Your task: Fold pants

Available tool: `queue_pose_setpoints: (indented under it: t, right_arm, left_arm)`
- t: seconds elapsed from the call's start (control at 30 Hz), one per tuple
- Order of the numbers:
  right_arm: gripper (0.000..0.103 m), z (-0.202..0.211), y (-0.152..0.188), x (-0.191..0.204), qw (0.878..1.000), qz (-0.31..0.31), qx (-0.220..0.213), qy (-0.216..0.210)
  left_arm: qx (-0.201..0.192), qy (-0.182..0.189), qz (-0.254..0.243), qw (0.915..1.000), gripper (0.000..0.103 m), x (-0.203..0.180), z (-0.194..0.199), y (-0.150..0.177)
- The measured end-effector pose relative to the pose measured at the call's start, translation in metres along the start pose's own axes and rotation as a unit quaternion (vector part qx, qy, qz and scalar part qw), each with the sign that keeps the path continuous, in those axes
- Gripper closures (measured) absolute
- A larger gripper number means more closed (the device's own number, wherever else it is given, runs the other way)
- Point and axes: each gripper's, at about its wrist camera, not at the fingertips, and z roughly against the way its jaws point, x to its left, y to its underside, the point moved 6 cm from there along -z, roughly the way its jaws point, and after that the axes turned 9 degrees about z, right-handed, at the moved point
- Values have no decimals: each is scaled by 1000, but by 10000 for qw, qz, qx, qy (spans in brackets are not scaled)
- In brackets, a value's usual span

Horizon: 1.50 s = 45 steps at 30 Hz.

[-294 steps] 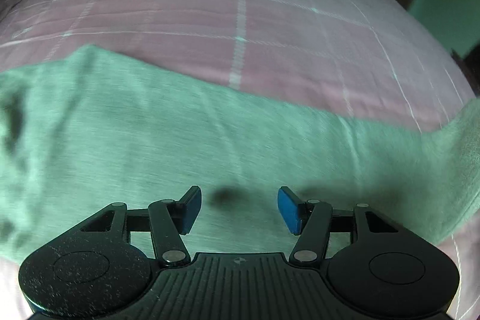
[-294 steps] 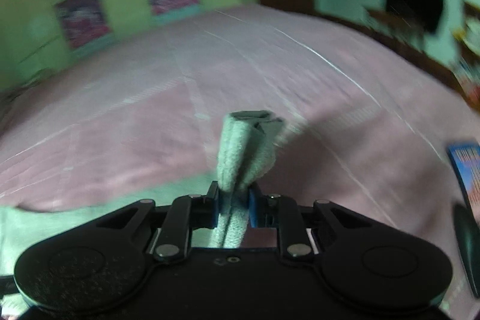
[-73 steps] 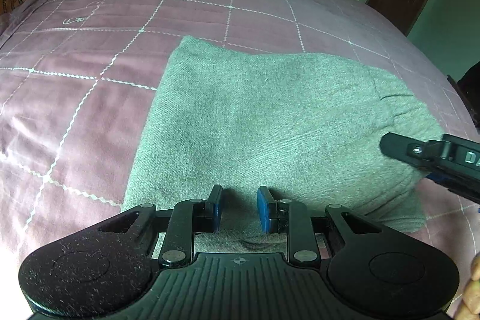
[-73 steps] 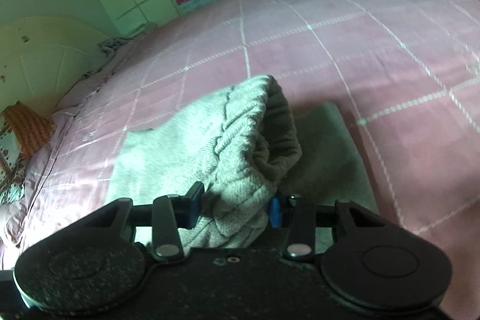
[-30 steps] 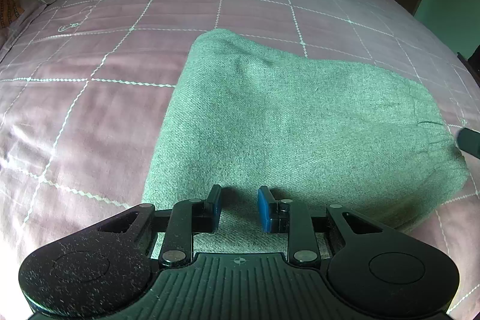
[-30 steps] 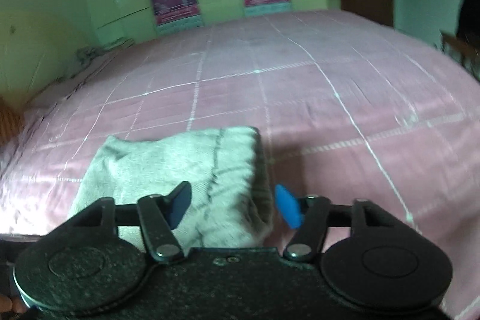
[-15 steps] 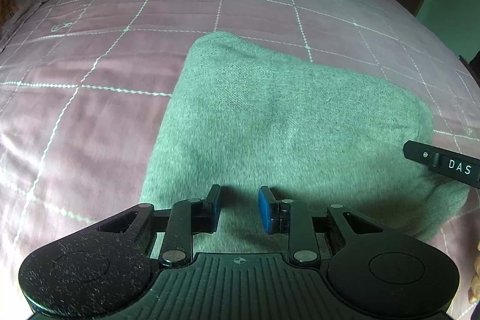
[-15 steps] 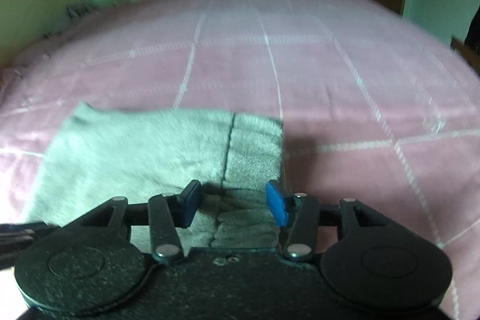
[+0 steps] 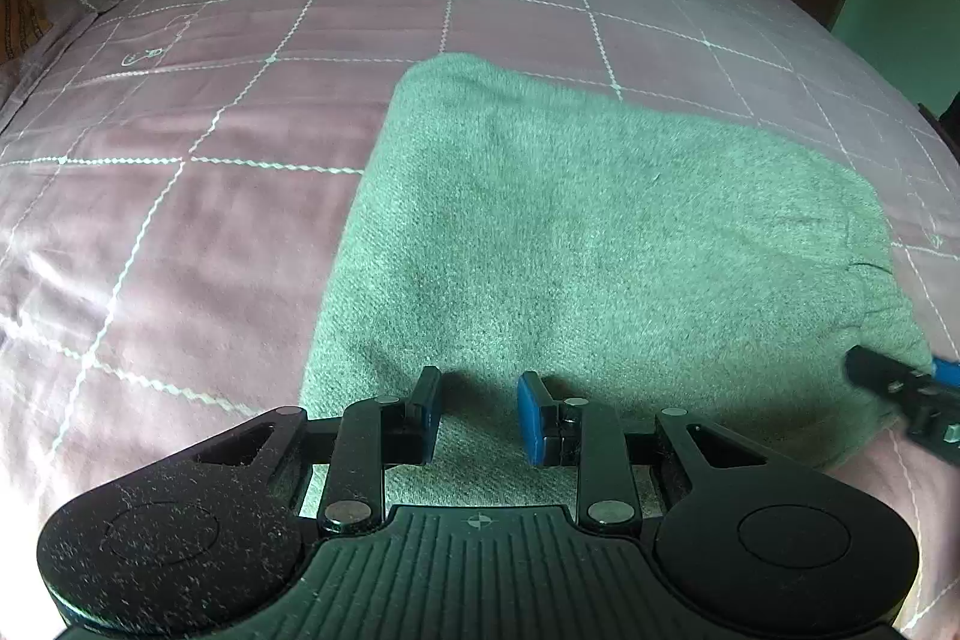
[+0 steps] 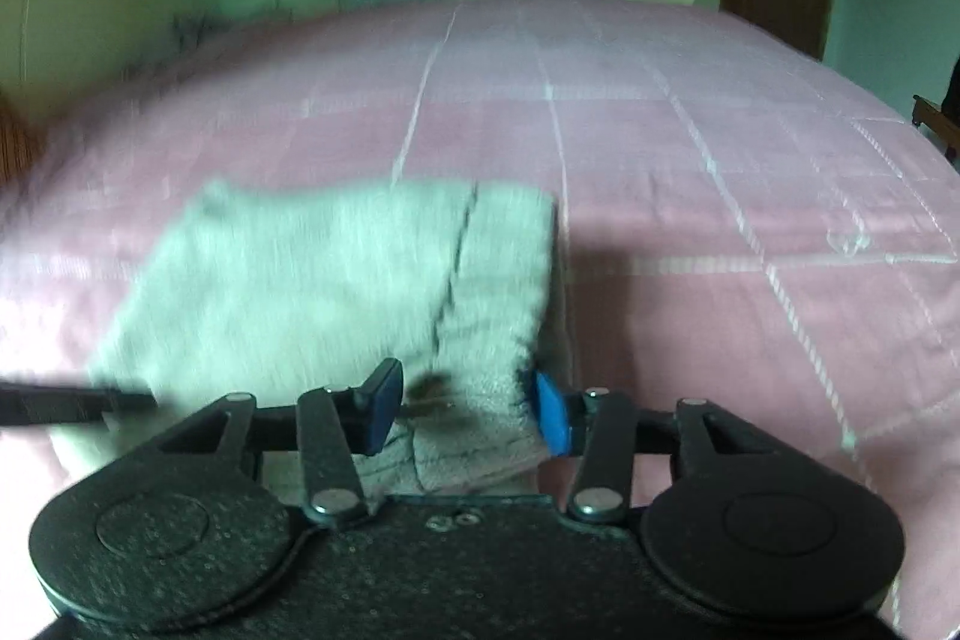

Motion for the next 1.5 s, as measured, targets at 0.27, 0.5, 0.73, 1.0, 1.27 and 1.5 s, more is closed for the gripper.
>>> queue_pose_setpoints:
  t: [0.27,0.5,0.73,1.0,1.27,1.5]
  right_arm:
    - [52,7,-4,-1,10000,-44,7,-40]
    - [58,-2,-66,12,9991,160,-369,-122]
    - [67,-63,-95,15,9999,40,-86,56]
    - [67,-68,-88,16,9993,222,-289,107]
    - [66,-47,-74,9,9996,203,-179,-63]
    - [66,6,-20,16,9989,403,-196,-152]
  left_arm:
    - [-32,153,-26,9999,75,7,17,-21]
    - [168,299,-452,9984,75,-20,-22,-69]
    - [211,242,-484,9983,75,-45,-78,-107]
    - [151,184,-262,9994,75,-50,-101,-123]
    - [42,279,-484,9984,75,-20,-41,-69]
    - [-17,303,-373,9988,75,-3,-4,-10]
